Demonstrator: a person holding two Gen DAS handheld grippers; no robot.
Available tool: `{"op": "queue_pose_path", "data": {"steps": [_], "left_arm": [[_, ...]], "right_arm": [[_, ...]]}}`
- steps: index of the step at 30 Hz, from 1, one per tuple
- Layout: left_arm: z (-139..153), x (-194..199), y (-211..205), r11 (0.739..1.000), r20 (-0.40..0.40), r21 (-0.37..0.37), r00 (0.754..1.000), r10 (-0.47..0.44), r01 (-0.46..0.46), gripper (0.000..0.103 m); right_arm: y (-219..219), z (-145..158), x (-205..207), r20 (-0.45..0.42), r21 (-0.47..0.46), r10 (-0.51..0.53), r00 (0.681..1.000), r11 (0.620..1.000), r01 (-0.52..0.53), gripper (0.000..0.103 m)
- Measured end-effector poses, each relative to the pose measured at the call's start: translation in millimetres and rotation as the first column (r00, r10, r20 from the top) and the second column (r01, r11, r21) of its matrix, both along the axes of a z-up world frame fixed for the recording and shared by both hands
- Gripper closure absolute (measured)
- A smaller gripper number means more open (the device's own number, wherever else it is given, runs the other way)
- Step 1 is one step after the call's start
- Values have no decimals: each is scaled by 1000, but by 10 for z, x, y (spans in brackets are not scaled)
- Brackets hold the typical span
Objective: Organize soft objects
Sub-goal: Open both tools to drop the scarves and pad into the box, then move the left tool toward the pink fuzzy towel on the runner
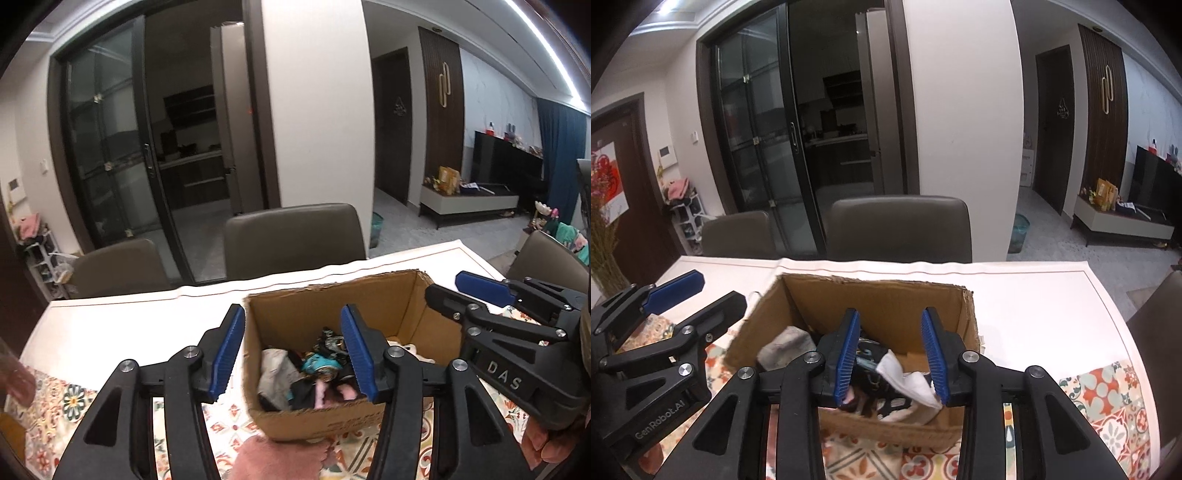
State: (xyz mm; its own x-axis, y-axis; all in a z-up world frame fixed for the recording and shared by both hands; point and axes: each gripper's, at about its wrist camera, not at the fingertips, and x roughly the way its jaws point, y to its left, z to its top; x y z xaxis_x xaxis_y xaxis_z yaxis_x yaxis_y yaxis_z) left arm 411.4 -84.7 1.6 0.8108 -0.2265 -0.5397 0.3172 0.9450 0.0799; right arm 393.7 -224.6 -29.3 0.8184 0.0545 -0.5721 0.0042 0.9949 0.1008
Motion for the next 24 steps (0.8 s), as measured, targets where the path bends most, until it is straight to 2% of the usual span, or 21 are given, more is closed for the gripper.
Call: {"op": "queue_pose_path", "data": {"steps": [6,10,12,24], "left_arm": [[104,-199,179,999,24,5,999,46,-46,47],[174,-331,292,998,44,-3,997,65,-65,45],[204,-399,337,998,53,-5,996,69,-69,43],[143,-830,618,995,70,-14,992,101,-100,40]], "right_arm": [[137,143,-214,38,6,15,999,1000,-16,67],[231,231,-376,69,4,18,997,1000,-18,55],[283,246,-449,83,-9,20,996,1000,-20,55],[476,205,-760,80,1,40,996,999,-40,50]]}}
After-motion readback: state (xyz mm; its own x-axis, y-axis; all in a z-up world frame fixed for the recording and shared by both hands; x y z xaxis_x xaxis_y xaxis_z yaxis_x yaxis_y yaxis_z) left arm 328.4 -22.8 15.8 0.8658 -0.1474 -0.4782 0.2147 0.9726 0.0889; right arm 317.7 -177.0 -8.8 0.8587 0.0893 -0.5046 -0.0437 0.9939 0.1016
